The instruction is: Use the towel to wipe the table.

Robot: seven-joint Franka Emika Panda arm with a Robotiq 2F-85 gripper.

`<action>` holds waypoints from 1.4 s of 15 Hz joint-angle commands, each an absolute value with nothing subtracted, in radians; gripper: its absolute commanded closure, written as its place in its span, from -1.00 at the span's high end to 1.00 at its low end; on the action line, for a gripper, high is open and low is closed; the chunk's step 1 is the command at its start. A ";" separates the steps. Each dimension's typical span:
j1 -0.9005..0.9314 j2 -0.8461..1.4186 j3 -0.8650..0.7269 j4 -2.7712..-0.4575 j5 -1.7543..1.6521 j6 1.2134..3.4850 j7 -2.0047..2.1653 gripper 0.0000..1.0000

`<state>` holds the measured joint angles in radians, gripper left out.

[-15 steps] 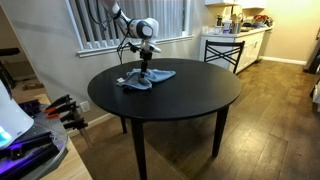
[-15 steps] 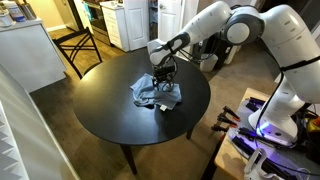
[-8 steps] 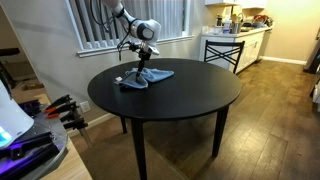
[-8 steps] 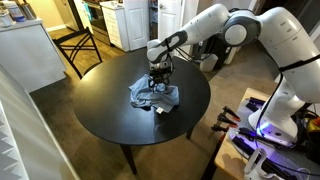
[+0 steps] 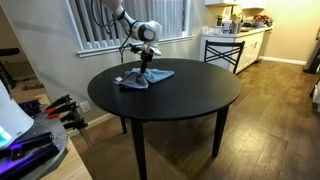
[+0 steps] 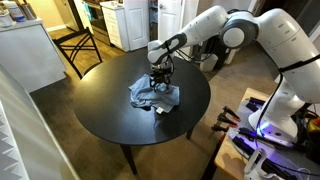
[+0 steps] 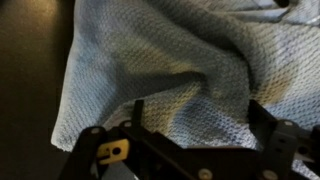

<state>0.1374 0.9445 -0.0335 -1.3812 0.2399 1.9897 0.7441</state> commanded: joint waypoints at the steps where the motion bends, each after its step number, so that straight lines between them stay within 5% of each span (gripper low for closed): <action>1: 0.171 0.984 -0.076 -1.339 0.172 1.995 0.809 1.00; 5: 0.173 1.007 -0.075 -1.310 0.141 1.988 0.801 1.00; 6: 0.171 1.010 -0.072 -1.306 0.136 1.989 0.790 0.50; 18: 0.161 1.006 -0.065 -1.295 0.140 2.000 0.787 -0.98; 21: 0.149 0.989 -0.070 -1.302 0.142 2.009 0.784 -1.00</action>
<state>0.1655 1.0037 -0.0685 -1.2952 0.1493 1.9921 0.7821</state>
